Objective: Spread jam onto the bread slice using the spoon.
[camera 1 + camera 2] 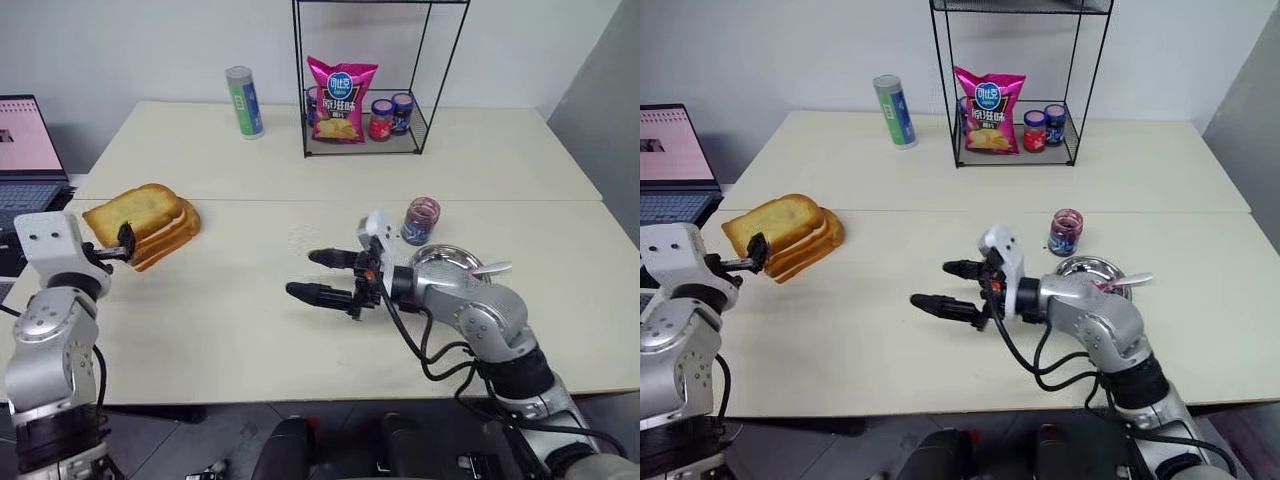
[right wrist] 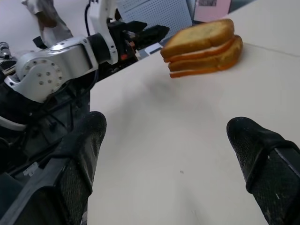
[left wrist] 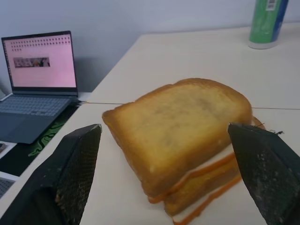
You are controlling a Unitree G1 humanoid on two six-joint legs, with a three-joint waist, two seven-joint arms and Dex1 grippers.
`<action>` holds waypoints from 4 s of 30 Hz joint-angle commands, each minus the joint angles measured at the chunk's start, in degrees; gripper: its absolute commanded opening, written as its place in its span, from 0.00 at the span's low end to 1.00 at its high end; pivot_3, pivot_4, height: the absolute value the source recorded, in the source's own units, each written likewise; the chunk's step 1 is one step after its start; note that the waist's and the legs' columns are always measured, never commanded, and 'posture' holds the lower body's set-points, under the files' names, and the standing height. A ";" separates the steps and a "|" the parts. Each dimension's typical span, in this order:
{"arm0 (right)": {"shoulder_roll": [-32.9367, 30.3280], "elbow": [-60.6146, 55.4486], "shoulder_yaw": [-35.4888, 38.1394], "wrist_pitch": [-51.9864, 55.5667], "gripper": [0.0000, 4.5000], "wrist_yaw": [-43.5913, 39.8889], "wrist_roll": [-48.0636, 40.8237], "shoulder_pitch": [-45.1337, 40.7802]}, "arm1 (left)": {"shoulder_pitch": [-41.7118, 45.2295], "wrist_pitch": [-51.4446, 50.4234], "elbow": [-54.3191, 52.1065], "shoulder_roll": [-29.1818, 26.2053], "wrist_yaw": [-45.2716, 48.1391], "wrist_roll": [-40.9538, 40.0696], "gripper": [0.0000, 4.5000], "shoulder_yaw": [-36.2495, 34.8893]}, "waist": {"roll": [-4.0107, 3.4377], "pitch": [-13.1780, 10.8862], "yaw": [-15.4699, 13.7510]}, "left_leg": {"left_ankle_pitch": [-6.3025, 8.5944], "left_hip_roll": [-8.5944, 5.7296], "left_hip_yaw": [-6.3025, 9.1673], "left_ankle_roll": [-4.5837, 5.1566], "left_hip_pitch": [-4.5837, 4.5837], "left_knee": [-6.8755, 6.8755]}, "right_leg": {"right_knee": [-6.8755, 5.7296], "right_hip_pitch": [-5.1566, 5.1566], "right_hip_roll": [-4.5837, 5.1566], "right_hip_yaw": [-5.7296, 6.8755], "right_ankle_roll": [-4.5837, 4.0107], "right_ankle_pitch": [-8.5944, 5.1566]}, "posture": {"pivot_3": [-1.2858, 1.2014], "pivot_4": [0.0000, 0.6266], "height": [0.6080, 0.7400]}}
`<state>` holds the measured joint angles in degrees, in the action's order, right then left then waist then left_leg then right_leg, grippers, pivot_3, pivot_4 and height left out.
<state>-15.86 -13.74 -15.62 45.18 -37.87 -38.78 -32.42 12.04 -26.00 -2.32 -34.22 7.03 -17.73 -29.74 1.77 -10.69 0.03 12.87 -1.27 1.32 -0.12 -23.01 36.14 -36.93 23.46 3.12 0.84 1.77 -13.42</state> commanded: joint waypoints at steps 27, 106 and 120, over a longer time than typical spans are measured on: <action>2.10 -1.71 5.46 0.83 1.00 2.48 1.43 0.11 | 10.15 2.56 23.80 -6.44 14.81 -2.62 0.67 0.01 | 0.07 0.04 0.10 | 0.00 0.05 -0.02 -0.03 -0.02 -0.02 | -0.04 0.09 0.06 0.00 -0.09 0.07 | 0.52 0.24 1.00; -7.96 -12.04 14.89 6.90 1.00 6.58 -4.01 5.97 | 9.94 -8.74 10.44 11.94 8.70 -10.63 1.00 14.29 | 0.24 0.01 -0.06 | -0.06 0.02 -0.05 -0.03 -0.01 0.16 | -0.06 -0.06 -0.04 -0.04 -0.10 0.14 | 0.52 0.24 1.00; -8.38 -12.61 15.63 6.55 1.00 7.21 -3.89 6.72 | 11.73 -12.16 15.28 11.04 13.62 -5.97 0.72 18.89 | 0.17 0.05 -0.30 | -0.07 -0.02 -0.01 -0.02 0.06 0.26 | -0.07 -0.20 -0.03 -0.04 -0.05 0.16 | 0.52 0.24 1.00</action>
<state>-24.04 -23.88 -1.24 52.18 -30.89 -41.68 -25.78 24.65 -36.63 11.82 -23.50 19.37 -24.56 -13.03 1.94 -10.64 -0.27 12.80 -1.29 1.32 -0.14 -22.95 36.40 -37.00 23.26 3.09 0.81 1.72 -13.27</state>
